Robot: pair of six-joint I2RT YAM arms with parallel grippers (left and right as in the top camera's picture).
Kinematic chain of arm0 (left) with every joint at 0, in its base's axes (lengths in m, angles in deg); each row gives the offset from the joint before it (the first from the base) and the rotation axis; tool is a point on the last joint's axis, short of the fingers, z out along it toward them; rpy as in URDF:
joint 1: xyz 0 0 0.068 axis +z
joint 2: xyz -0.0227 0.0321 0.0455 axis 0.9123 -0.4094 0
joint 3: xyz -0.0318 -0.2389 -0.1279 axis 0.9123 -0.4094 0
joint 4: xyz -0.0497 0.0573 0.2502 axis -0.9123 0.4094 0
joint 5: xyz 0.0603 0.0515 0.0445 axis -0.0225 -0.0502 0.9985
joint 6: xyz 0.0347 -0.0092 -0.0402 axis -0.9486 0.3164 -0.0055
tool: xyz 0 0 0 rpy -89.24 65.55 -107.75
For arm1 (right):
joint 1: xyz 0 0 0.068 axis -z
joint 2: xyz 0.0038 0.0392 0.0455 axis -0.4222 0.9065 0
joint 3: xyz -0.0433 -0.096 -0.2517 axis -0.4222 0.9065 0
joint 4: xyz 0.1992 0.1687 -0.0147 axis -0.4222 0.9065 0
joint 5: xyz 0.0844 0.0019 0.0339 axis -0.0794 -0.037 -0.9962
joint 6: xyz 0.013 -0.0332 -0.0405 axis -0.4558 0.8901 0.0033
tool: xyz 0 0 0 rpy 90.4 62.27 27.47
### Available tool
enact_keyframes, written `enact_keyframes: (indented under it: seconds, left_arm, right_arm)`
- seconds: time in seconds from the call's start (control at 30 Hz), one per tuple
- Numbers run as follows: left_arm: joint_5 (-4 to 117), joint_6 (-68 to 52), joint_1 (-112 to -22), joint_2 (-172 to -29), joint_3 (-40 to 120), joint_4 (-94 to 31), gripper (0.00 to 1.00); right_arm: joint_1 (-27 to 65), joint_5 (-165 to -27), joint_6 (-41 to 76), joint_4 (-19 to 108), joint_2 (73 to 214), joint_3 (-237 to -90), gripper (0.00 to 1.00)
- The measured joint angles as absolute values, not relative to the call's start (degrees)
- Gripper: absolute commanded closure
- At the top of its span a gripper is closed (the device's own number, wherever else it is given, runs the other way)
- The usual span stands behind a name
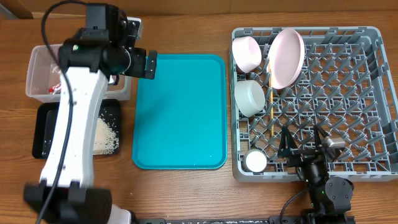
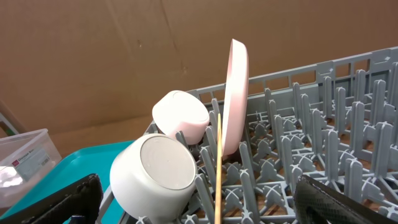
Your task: Sort waste into correct bins and load items into the dishwasher
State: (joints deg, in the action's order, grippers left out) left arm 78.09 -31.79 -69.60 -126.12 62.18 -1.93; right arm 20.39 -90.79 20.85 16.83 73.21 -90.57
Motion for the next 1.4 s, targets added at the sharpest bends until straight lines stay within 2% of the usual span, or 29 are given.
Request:
enact_keyframes:
  seconds: [0.3,0.83,0.97,1.4]
  left_arm:
    - [82.2,-32.2,-69.7,-113.6,62.7,-1.1,0.0]
    - [82.8,-32.2,-69.7,-109.7,62.7,2.9,0.0]
    - [82.8,-32.2,-69.7,-107.9,58.3,-3.8,0.0]
    - [82.4,-32.2,-69.7,-89.7,19.4,-38.6,0.0]
  right_arm:
    - [20.4,-90.8,20.9,16.9,73.2,-90.6,0.0]
    - [20.4,-90.8,20.8,16.9,73.2,-90.6,0.0]
    - [20.4,-90.8,20.8,16.9,73.2,-90.6,0.0]
    - [20.4,-90.8,20.8,16.9,73.1,-90.6,0.0]
